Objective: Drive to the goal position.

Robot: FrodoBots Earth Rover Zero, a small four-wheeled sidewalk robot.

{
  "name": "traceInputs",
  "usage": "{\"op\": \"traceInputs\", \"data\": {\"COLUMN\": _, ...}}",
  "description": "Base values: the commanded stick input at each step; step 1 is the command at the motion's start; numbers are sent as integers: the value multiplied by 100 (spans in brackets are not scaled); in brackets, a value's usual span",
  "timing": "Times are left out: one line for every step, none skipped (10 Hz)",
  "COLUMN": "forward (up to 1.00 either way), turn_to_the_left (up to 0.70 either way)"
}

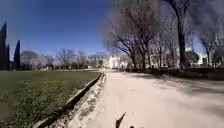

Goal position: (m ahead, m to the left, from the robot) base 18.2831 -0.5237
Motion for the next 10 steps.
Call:
{"op": "traceInputs", "data": {"forward": 95, "turn_to_the_left": 0}}
{"op": "traceInputs", "data": {"forward": 95, "turn_to_the_left": 0}}
{"op": "traceInputs", "data": {"forward": 95, "turn_to_the_left": 0}}
{"op": "traceInputs", "data": {"forward": 95, "turn_to_the_left": 0}}
{"op": "traceInputs", "data": {"forward": 95, "turn_to_the_left": 0}}
{"op": "traceInputs", "data": {"forward": 95, "turn_to_the_left": 0}}
{"op": "traceInputs", "data": {"forward": 95, "turn_to_the_left": 0}}
{"op": "traceInputs", "data": {"forward": 95, "turn_to_the_left": 0}}
{"op": "traceInputs", "data": {"forward": 95, "turn_to_the_left": 0}}
{"op": "traceInputs", "data": {"forward": 95, "turn_to_the_left": 0}}
